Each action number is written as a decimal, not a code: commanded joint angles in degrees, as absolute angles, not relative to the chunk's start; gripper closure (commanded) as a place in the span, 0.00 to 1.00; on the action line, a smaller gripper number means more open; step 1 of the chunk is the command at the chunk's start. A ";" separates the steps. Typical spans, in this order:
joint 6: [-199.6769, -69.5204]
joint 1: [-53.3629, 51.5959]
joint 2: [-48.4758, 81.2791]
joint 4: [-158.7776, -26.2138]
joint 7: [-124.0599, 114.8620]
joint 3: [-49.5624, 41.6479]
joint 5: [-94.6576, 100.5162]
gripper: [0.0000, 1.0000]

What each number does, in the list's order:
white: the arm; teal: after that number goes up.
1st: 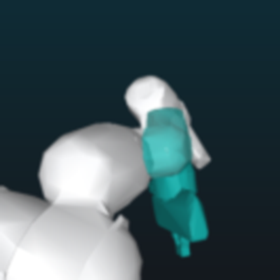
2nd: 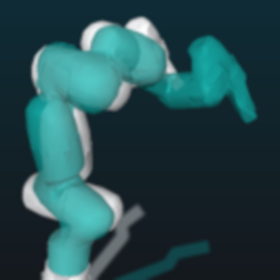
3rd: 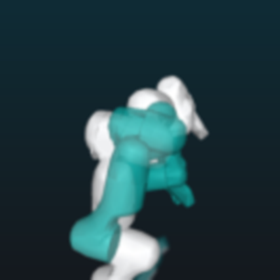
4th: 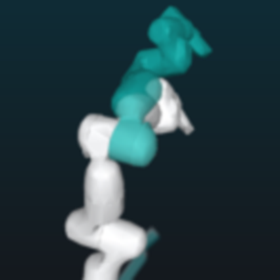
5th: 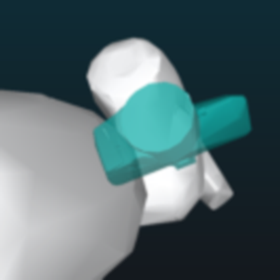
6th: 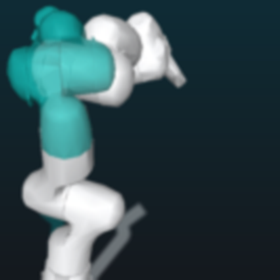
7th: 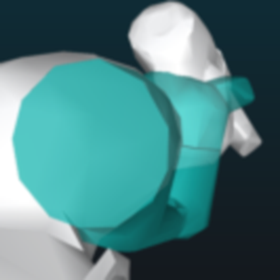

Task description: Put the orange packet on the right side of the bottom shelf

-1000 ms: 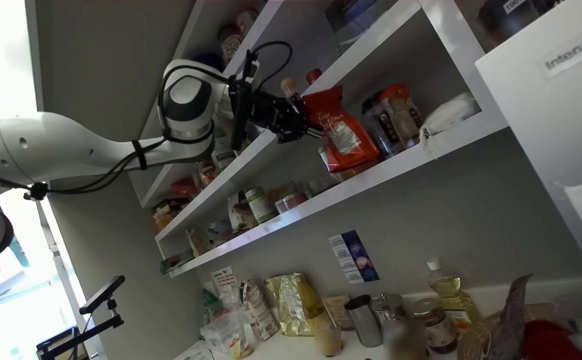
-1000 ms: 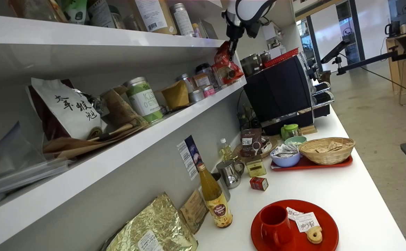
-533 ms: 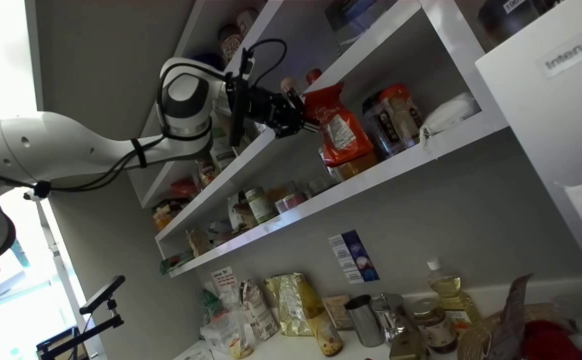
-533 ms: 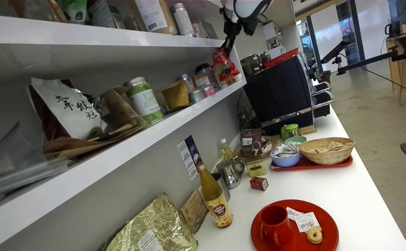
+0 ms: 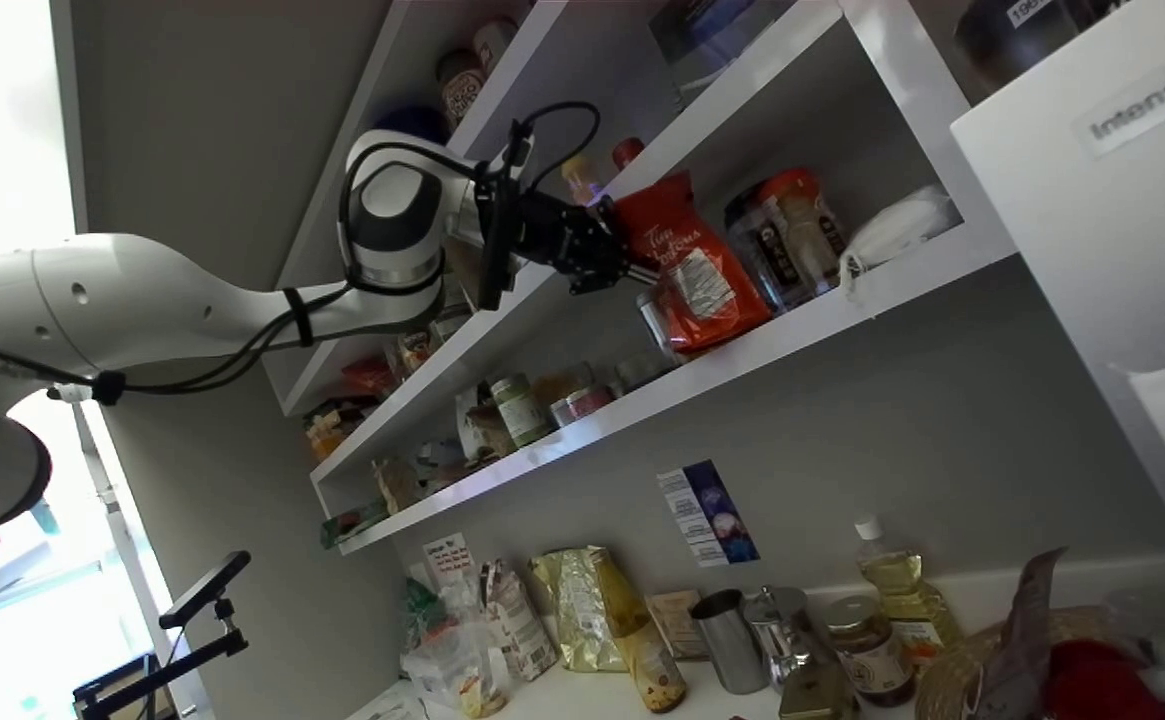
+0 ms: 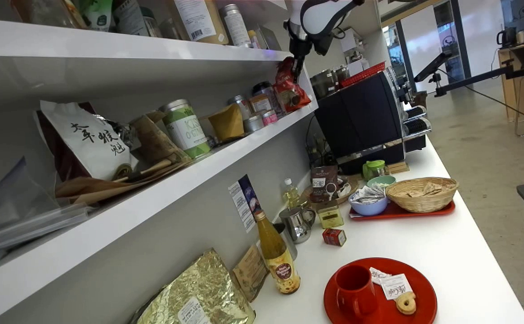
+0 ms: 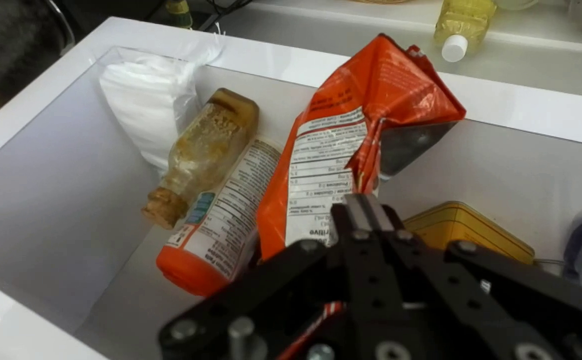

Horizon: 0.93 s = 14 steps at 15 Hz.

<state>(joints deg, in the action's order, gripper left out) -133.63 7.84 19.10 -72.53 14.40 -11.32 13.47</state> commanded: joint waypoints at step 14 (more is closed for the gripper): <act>-129.89 8.71 26.27 -61.61 14.19 -8.94 8.03 1.00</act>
<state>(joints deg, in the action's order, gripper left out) -132.29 8.17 24.50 -65.54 13.26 -10.09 10.42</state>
